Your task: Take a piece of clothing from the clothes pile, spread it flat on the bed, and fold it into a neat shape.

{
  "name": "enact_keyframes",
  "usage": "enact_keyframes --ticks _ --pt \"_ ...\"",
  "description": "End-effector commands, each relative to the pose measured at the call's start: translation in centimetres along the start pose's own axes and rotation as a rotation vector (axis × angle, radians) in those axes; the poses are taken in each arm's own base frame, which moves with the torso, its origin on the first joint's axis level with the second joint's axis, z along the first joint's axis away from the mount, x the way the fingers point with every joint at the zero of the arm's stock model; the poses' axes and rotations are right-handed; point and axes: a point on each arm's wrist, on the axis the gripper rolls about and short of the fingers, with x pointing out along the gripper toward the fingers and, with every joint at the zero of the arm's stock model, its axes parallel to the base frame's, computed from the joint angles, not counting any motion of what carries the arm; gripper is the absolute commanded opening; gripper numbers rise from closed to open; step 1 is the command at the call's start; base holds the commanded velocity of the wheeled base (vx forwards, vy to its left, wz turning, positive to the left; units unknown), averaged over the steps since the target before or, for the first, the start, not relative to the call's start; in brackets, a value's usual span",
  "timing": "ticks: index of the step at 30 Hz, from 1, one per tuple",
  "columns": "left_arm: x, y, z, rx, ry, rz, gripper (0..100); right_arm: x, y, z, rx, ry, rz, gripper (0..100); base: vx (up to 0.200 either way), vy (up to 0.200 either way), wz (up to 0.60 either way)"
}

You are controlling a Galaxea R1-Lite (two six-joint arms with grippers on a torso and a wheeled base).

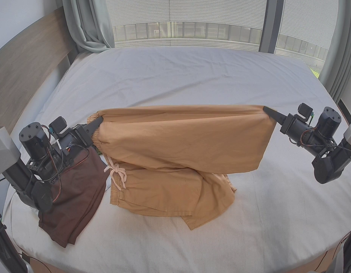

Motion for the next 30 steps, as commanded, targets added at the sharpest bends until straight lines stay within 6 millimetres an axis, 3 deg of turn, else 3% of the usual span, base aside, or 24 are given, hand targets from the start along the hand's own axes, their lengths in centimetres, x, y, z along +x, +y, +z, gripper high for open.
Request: enact_keyframes --ticks 1,18,30 --pt "1.9 1.3 -1.6 -0.016 0.010 0.024 0 1.7 -2.0 -2.2 0.030 0.037 -0.009 0 0.000 0.000 0.00" --pt "6.1 3.3 -4.3 -0.053 -0.030 0.050 0 4.2 -5.6 -4.2 0.027 0.030 -0.013 0 0.000 0.000 0.00" --pt "9.1 5.1 -4.7 -0.041 -0.116 0.055 0 5.9 -7.0 -4.2 0.037 0.021 -0.008 0 0.000 0.000 0.00"
